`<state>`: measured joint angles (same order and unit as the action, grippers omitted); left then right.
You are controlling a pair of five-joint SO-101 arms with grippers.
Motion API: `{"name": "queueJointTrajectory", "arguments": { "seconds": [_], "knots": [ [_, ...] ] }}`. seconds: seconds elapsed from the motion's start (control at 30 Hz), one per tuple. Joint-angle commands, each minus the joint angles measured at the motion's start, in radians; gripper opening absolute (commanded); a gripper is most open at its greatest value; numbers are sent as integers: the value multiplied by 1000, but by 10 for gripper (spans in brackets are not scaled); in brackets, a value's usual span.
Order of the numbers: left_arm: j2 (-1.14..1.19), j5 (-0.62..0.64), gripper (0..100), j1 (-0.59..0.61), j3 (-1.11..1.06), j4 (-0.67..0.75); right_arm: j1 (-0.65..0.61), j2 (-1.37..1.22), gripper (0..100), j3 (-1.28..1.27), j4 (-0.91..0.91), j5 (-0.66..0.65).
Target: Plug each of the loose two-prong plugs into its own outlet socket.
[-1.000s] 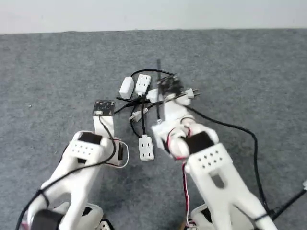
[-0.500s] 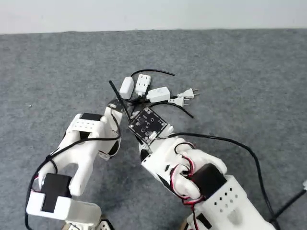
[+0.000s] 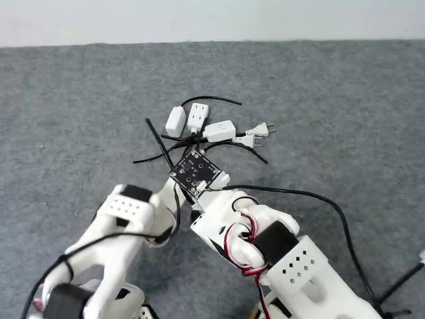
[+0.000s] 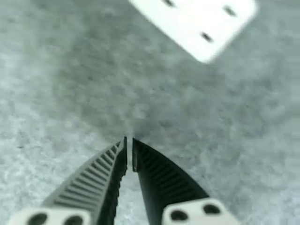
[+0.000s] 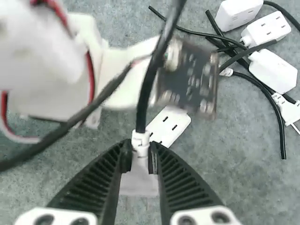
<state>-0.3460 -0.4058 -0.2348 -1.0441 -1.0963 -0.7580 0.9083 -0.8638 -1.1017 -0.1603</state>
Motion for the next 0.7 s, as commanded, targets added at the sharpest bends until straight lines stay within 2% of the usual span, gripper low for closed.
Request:
{"name": "queueJointTrajectory", "arguments": {
  "seconds": [0.0, 0.17, 0.33, 0.43, 0.53, 0.67],
  "knots": [
    [-107, -52, 13, -52, -42, 17, -5, -8, 8, 11, 21, 12],
    [-199, -51, 13, -75, -94, 34, -4, -8, 8, 11, 21, 12],
    [-207, 126, 14, -58, -108, 118, 33, -8, 8, 9, 25, 25],
    [-213, 242, 14, 26, -108, 157, 82, -8, 8, -18, 79, 54],
    [-215, 261, 14, 120, -102, 166, 99, -8, 8, -107, 211, 64],
    [-215, 316, 14, 252, -73, 166, 119, -8, 8, -241, 446, 219]
  ]
}}
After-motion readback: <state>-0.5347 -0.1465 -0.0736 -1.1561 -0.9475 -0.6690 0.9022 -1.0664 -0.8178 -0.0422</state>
